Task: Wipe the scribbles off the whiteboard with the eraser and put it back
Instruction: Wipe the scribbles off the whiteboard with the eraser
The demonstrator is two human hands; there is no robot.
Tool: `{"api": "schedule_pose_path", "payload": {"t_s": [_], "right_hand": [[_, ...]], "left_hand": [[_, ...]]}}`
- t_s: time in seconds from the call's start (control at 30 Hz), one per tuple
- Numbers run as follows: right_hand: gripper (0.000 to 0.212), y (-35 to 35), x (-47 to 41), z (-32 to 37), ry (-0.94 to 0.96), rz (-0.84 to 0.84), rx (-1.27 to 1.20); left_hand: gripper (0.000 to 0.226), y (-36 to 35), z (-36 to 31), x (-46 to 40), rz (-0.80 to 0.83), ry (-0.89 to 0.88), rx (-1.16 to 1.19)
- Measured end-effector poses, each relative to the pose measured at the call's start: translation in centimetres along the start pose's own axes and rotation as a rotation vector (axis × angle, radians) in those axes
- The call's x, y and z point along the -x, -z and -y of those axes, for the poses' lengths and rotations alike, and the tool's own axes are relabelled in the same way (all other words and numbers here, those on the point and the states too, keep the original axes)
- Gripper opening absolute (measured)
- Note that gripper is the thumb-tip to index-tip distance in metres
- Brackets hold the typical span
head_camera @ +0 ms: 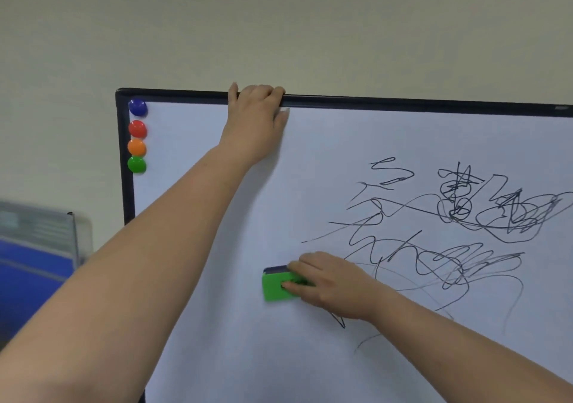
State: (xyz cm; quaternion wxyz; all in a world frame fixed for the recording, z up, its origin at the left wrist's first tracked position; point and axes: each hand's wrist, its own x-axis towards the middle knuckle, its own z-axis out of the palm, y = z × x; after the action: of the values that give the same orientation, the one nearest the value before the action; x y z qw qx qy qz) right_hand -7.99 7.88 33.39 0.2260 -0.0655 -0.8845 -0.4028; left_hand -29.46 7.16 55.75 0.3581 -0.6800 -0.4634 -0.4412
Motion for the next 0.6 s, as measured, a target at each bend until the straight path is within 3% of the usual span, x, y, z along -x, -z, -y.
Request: {"api": "schedule_pose_path", "payload": {"t_s": [0.07,0.2,0.27,0.5,0.6], "right_hand": [[0.025,1.5,0.7,-2.2,-0.072,-0.084,0.024],[0.035,5.0,-3.0,-6.5,-0.434,-0.344,0.118],[0.038,4.7,-5.1,-6.3,-0.47,-0.383,0.111],[0.02,1.0,1.0,-0.9,-0.05,-0.06,-0.003],[0.024,3.5,4.2,-3.2,-0.245,-0.06,0.047]], "left_hand": [[0.038,-0.1,-0.1,-0.1,-0.009,0.007,0.005],[0.042,-0.6,-0.3,-0.2,-0.032,0.025,0.005],[0.043,-0.7,-0.4,-0.1,-0.05,0.025,0.007],[0.043,-0.4,-0.2,0.1,-0.047,0.005,0.013],[0.044,-0.6,-0.3,0.0,-0.055,0.023,0.019]]}}
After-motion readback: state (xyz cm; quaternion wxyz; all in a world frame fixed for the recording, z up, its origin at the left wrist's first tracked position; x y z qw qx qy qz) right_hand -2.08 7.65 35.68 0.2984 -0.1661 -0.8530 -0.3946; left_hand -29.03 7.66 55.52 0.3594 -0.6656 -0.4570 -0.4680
